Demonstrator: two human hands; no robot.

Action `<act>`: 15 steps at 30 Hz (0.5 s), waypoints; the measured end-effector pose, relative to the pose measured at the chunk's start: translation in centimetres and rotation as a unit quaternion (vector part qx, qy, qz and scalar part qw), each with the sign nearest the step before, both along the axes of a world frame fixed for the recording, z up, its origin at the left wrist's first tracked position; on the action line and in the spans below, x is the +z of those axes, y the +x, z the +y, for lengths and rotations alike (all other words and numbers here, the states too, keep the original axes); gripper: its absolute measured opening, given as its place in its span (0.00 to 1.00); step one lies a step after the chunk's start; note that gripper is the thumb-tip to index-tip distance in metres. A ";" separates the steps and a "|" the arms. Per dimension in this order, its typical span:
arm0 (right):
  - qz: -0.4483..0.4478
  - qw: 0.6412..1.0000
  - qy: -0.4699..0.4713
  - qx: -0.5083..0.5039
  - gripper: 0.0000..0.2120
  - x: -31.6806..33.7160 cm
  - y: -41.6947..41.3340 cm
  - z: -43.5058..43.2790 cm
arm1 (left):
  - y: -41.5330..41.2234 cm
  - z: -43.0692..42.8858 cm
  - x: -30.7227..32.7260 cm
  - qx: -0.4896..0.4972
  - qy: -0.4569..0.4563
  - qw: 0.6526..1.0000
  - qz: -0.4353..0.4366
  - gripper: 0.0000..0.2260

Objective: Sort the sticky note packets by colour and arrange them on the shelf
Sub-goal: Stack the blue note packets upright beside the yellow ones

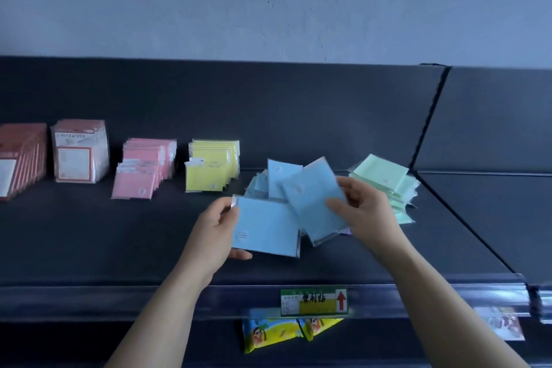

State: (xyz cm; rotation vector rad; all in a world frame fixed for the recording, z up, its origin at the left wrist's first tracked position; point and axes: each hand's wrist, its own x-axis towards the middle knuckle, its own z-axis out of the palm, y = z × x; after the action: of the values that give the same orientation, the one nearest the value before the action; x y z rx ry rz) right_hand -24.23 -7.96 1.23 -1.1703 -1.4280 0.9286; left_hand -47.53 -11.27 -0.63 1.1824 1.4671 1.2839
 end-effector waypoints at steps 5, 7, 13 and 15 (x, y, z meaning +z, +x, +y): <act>-0.090 0.995 -0.025 0.040 0.16 -0.8 -1.8 0.1 | 0.7 0.0 0.3 -0.063 0.002 0.998 -0.023 0.07; -0.153 0.986 -0.010 0.061 0.17 -1.1 -3.0 0.0 | 0.8 0.1 0.2 -0.084 0.009 0.996 0.011 0.06; -0.371 0.924 -0.026 -0.083 0.32 -1.0 -3.2 0.6 | -1.1 0.3 -0.4 -0.049 -0.011 0.998 0.041 0.05; -0.387 0.916 -0.059 -0.092 0.38 -1.1 -3.2 0.7 | -1.8 0.4 -0.5 -0.036 -0.020 0.999 0.021 0.05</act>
State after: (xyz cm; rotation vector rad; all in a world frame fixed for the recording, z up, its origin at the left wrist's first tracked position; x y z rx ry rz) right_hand -27.39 -7.24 0.08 -1.8533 -1.8382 0.4171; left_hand -49.38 -10.87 -1.12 1.2316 1.4601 1.1817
